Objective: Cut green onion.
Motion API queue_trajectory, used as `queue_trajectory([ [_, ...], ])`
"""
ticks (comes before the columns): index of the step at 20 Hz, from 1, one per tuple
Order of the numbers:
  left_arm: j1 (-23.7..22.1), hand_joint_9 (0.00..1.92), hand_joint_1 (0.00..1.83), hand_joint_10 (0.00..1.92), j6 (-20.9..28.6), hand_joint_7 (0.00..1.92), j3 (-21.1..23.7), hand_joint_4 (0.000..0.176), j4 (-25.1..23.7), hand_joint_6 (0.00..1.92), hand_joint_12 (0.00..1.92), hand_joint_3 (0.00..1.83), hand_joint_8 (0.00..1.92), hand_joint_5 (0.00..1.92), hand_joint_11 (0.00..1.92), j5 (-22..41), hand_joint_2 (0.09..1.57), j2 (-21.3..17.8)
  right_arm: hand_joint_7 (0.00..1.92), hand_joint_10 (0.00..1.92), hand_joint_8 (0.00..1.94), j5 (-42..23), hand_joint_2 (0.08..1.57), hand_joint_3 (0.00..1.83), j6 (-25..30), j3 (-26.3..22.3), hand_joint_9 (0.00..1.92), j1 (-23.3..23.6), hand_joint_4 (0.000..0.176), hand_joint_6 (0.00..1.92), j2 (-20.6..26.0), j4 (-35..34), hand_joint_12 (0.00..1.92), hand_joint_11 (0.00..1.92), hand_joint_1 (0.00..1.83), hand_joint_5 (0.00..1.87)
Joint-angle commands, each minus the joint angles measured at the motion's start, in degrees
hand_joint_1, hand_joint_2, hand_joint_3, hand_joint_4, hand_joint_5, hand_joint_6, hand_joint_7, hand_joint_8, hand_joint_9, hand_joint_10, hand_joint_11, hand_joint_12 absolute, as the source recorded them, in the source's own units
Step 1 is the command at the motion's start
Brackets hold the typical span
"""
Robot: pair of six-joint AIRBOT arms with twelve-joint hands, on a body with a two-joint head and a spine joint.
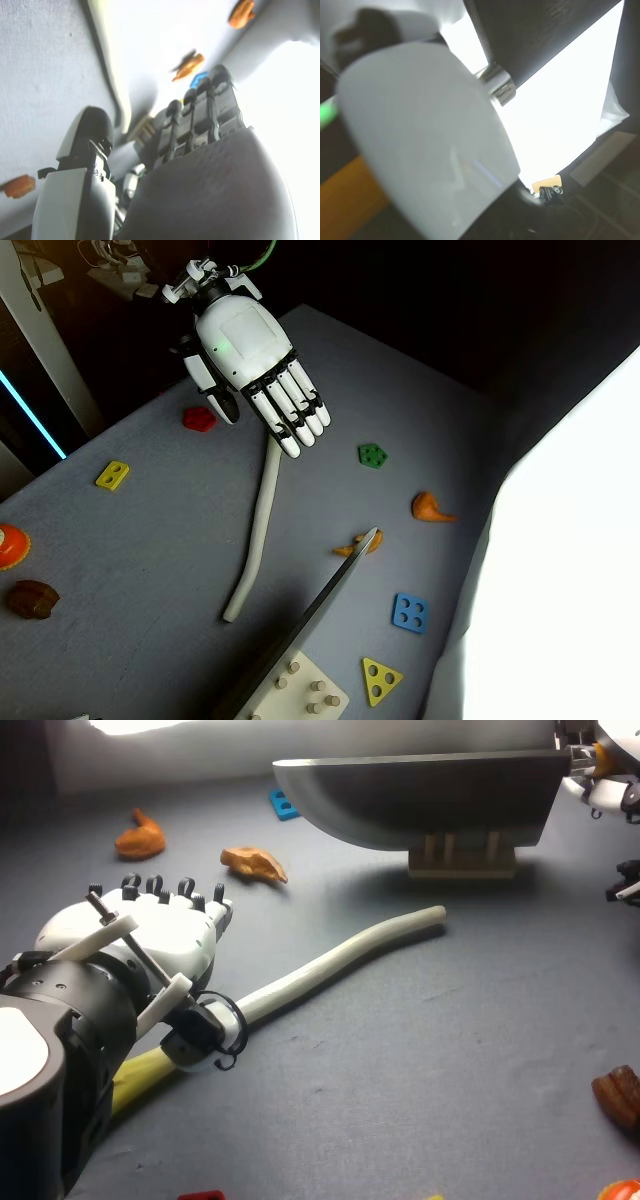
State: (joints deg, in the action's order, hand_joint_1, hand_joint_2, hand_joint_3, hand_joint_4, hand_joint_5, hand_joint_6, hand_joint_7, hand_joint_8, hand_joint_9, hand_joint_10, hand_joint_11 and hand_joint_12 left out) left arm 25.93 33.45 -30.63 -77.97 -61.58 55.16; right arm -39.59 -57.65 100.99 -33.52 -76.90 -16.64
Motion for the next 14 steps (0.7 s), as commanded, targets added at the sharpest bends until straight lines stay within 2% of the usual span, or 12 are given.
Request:
queue_trajectory([
  [1,-0.9,0.03,0.64,0.01,-0.4,0.02,0.1,0.025,-4.8,0.01,0.24,0.0,0.0,0.03,0.0,-1.4,1.35,-0.3,0.34,1.69,1.4,-4.8,1.1,0.04,-0.1,0.2,0.29,-0.2,0.0,1.26,0.2,0.5,1.92,0.28,0.97,0.39],
  [2,-0.9,0.03,0.62,0.0,-0.6,0.01,0.1,0.026,-4.5,0.0,0.21,0.0,0.0,0.02,0.0,-1.4,1.36,-0.3,0.28,1.61,1.34,-4.8,1.1,0.03,-0.1,0.2,0.22,-0.1,0.0,1.14,0.2,0.5,1.92,0.18,0.94,0.35],
  [4,-1.0,0.02,0.63,0.0,-0.7,0.01,0.1,0.024,-4.4,0.0,0.17,0.0,0.0,0.03,0.0,-1.4,1.36,-0.4,0.22,1.54,1.23,-4.7,1.11,0.02,-0.1,0.2,0.14,-0.1,0.0,1.03,0.2,0.5,1.92,0.06,0.92,0.25],
  [6,-1.0,0.02,0.62,0.0,-0.7,0.01,0.1,0.029,-4.2,0.0,0.19,0.0,0.0,0.03,0.0,-1.4,1.36,-0.4,0.26,1.24,0.84,-4.2,1.13,0.01,0.0,0.1,0.14,0.1,0.0,0.88,0.6,0.6,1.74,0.0,0.88,0.17],
  [7,-1.1,0.02,0.59,0.0,-0.7,0.01,0.1,0.024,-4.1,0.0,0.2,0.01,0.0,0.03,0.0,-1.4,1.37,-0.4,0.27,1.01,0.54,-3.5,1.1,0.0,0.5,-0.2,0.11,0.2,0.0,0.68,1.0,0.7,1.58,0.0,0.89,0.13],
  [8,-1.2,0.02,0.62,0.0,-0.7,0.01,0.0,0.026,-4.0,0.0,0.19,0.0,0.0,0.03,0.0,-1.4,1.36,-0.4,0.2,0.73,0.24,-2.8,1.07,0.0,1.4,-0.7,0.05,0.4,0.019,0.44,1.6,1.1,1.33,0.0,0.85,0.08],
  [9,-1.3,0.02,0.64,0.0,-0.7,0.01,0.0,0.026,-4.0,0.0,0.18,0.0,0.0,0.02,0.0,-1.4,1.35,-0.4,0.13,0.48,0.1,-2.6,1.04,0.0,2.6,-1.3,0.03,0.4,0.034,0.18,2.2,2.1,1.05,0.0,0.83,0.03],
  [10,-1.3,0.0,0.59,0.0,-0.7,0.0,0.0,0.028,-3.9,0.0,0.14,0.01,0.0,0.01,0.0,-1.4,1.37,-0.4,0.03,0.12,0.02,-2.7,1.01,0.0,2.7,-2.3,0.01,0.6,0.055,0.03,2.9,2.7,0.57,0.0,0.76,0.01],
  [11,-1.4,0.01,0.6,0.0,-0.7,0.0,0.0,0.028,-3.8,0.01,0.16,0.01,0.0,0.02,0.0,-1.4,1.37,-0.4,0.0,0.02,0.0,-3.1,0.97,0.0,2.7,-3.2,0.0,0.6,0.061,0.01,3.5,3.2,0.11,0.0,0.68,0.0],
  [12,-1.4,0.01,0.6,0.0,-0.7,0.0,0.0,0.03,-3.6,0.0,0.2,0.01,0.0,0.01,0.0,-1.4,1.37,-0.4,0.0,0.0,0.0,-3.5,0.95,0.0,2.7,-3.9,0.0,0.7,0.074,0.0,4.1,3.7,0.02,0.0,0.68,0.0],
  [13,-1.5,0.01,0.62,0.0,-0.8,0.0,0.0,0.028,-3.5,0.01,0.19,0.0,0.0,0.02,0.0,-1.4,1.36,-0.5,0.0,0.0,0.0,-3.6,0.9,0.0,2.7,-4.5,0.0,0.8,0.069,0.0,4.4,3.7,0.0,0.0,0.65,0.0],
  [14,-1.6,0.01,0.6,0.0,-1.0,0.0,0.0,0.028,-3.3,0.0,0.2,0.0,0.0,0.01,0.0,-1.4,1.36,-0.5,0.0,0.0,0.0,-3.6,0.89,0.0,2.7,-4.7,0.0,1.0,0.073,0.0,4.6,3.7,0.0,0.0,0.64,0.0],
])
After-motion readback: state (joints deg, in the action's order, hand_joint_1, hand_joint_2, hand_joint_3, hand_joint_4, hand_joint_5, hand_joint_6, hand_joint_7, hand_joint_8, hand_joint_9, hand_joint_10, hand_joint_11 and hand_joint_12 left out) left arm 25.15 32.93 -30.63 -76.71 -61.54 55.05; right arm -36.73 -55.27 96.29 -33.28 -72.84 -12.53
